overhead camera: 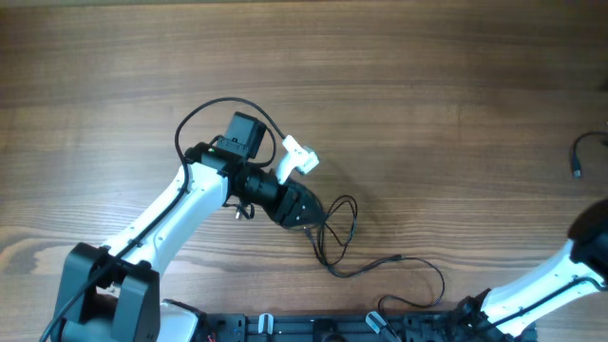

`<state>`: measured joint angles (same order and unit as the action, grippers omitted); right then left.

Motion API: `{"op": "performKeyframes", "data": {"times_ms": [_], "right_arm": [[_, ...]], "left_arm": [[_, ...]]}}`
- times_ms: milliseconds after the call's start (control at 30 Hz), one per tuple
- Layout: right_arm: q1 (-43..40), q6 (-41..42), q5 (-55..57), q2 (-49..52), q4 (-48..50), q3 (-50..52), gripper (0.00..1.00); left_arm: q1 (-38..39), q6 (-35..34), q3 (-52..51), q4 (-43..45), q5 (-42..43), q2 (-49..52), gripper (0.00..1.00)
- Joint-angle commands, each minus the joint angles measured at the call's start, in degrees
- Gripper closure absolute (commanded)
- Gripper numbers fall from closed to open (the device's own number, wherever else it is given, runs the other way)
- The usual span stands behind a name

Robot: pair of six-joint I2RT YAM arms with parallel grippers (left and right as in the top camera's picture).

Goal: Untangle cables

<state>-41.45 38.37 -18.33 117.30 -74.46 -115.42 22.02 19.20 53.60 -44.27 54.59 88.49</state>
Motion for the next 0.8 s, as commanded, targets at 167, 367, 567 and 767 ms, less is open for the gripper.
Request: {"op": "performKeyframes", "data": {"times_ms": [167, 367, 567, 767], "right_arm": [[33.09, -39.87, -8.09, 0.35, -7.91, -0.28, 0.01], [51.98, -38.01, 0.24, -7.15, -17.73, 3.37, 0.02], [64.24, -32.98, 2.91, -28.35, -7.19, 31.04, 0.00], [66.62, -26.01, -2.69, -34.51, 26.43, 65.13, 0.01]], "left_arm": [[-12.39, -24.09, 10.67, 5.79, -23.39, -1.73, 0.39], [-13.57, -21.99, 10.67, -3.52, -27.26, -8.48, 0.39], [-13.57, -20.92, 10.67, -9.01, -27.26, -14.29, 0.37], [-13.55, -20.94, 10.67, -11.93, -27.23, -14.99, 0.37]]}}
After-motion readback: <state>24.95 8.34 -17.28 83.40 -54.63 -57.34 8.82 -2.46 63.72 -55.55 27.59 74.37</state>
